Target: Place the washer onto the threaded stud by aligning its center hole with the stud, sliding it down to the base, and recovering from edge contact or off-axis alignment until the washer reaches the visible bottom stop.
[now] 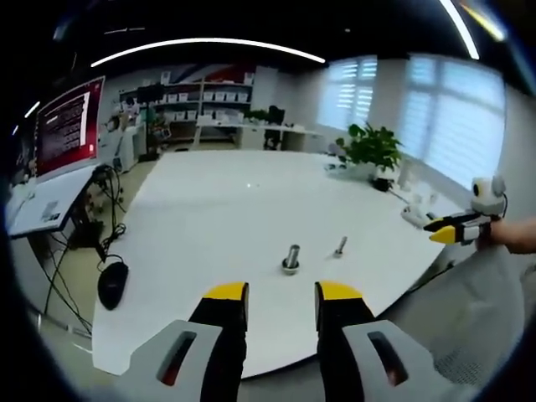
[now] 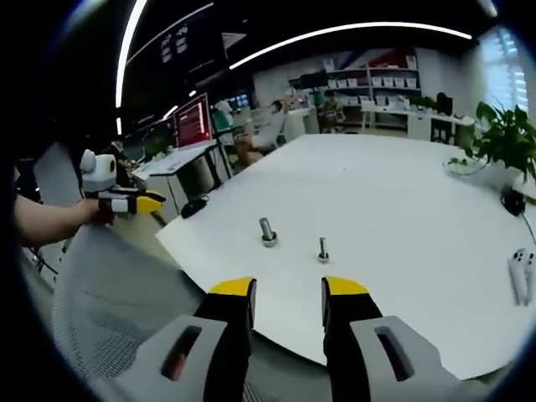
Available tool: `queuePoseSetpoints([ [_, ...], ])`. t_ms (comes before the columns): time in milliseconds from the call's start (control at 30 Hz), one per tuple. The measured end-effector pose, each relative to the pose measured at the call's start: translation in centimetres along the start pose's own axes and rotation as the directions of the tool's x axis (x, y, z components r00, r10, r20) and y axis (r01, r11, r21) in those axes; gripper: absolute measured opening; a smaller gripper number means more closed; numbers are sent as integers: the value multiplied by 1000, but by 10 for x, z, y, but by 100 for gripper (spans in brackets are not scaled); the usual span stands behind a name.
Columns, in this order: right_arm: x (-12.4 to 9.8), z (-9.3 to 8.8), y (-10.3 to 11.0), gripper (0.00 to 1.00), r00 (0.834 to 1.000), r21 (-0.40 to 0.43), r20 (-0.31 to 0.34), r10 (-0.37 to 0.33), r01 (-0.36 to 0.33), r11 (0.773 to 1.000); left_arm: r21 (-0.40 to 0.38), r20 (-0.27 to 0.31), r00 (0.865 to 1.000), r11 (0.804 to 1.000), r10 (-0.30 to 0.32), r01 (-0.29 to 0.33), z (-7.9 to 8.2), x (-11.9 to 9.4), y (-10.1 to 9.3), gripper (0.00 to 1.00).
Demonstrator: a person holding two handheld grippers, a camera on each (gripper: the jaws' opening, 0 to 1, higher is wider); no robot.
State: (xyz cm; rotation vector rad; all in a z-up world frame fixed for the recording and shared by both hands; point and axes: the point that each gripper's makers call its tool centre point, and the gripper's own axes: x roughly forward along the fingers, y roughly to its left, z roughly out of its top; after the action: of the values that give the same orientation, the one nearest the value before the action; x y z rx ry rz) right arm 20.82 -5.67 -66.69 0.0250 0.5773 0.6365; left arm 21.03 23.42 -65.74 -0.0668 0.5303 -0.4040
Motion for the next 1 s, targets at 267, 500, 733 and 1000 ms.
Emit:
queuePoseSetpoints([
  [267, 1, -1, 1, 34, 1000, -9, -9, 10, -10, 1000, 4, 6, 1000, 1000, 5, -5, 0, 1, 4, 30],
  [500, 1, -1, 1, 34, 1000, -14, -8, 13, -13, 1000, 9, -2, 1000, 1000, 4, -4, 0, 0, 0, 30],
  [733, 2, -1, 2, 34, 1000, -18, -12, 14, -14, 1000, 15, -12, 1000, 1000, -11, 11, -1, 1, -5, 29],
  [1000, 2, -4, 2, 34, 1000, -20, -21, 11, -12, 1000, 11, 4, 1000, 1000, -9, 9, 1, -1, -5, 29],
])
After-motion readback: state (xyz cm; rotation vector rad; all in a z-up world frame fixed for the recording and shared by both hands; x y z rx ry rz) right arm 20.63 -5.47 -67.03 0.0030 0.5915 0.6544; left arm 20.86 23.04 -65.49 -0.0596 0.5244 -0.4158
